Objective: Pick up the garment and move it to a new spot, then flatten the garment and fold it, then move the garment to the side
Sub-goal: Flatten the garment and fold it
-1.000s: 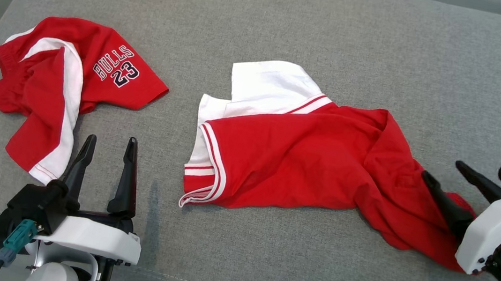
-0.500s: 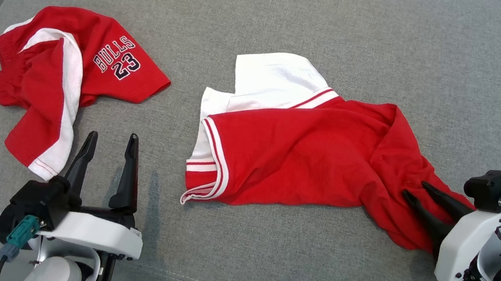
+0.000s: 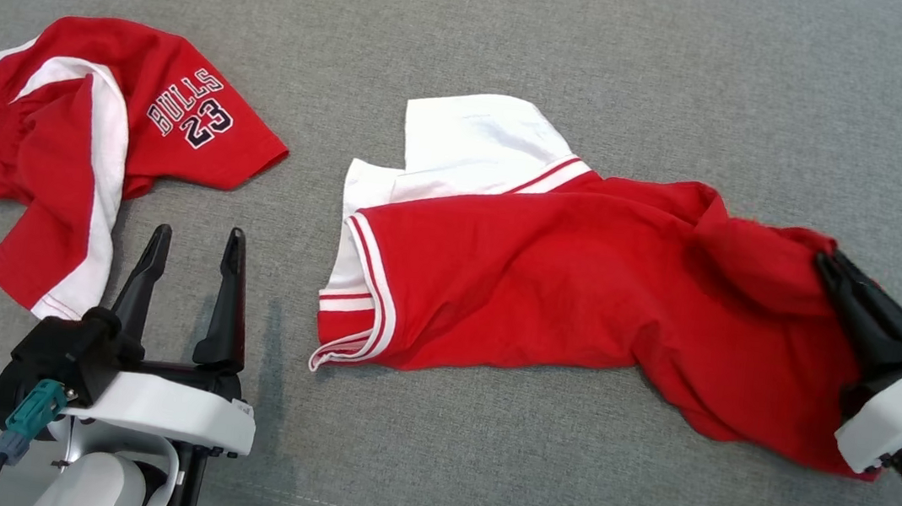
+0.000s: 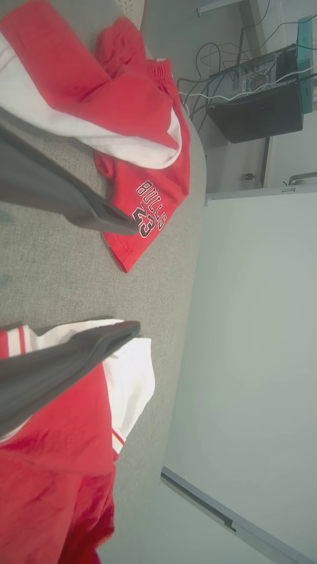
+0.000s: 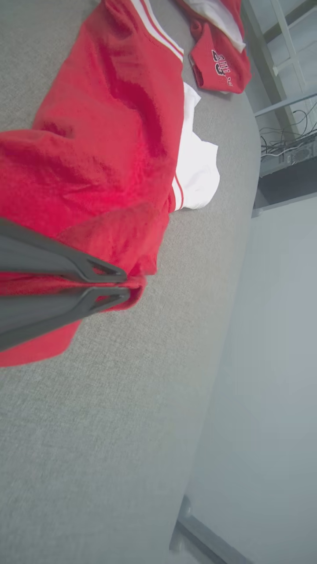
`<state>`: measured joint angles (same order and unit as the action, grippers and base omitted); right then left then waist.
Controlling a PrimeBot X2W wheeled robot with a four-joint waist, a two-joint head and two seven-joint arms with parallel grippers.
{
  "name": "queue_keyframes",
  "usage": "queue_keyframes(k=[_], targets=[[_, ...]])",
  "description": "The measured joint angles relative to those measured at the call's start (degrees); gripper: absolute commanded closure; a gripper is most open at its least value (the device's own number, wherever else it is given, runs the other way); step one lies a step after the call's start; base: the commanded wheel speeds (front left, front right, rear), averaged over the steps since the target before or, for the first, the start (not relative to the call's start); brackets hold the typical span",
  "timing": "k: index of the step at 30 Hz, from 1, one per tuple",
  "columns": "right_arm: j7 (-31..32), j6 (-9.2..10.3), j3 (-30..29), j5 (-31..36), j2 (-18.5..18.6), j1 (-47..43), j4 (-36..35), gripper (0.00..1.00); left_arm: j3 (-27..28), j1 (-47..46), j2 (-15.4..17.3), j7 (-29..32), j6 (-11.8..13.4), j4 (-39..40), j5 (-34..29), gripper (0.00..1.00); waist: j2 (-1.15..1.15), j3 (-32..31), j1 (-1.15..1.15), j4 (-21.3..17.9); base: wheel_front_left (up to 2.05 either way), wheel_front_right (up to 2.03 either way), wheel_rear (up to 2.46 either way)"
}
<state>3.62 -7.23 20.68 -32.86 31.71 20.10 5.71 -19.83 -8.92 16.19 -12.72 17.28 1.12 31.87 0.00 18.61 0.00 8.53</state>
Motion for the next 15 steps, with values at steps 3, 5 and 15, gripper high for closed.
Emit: queue_keyframes(k=[3,5,15], targets=[[-1.52,0.00,-3.71,2.24,-0.64,-0.78,0.47,1.00,0.08,-0.01,0.20,0.01,0.00,0.09,0.00,0.00,0.00,0.01,0.00,-0.93,0.00,0.00,0.00],[-2.04,0.00,-4.75,3.10,-0.76,-0.63,1.03,1.00,0.03,-0.01,0.30,0.02,-0.01,0.19,0.00,0.00,0.00,0.05,0.00,-1.20,0.00,0.00,0.00],[-7.82,0.00,-3.16,12.68,-3.35,11.18,16.88,1.00,-0.68,-2.07,0.93,0.59,-0.15,0.38,0.00,0.00,0.00,0.42,0.00,-0.91,0.00,0.00,0.00]])
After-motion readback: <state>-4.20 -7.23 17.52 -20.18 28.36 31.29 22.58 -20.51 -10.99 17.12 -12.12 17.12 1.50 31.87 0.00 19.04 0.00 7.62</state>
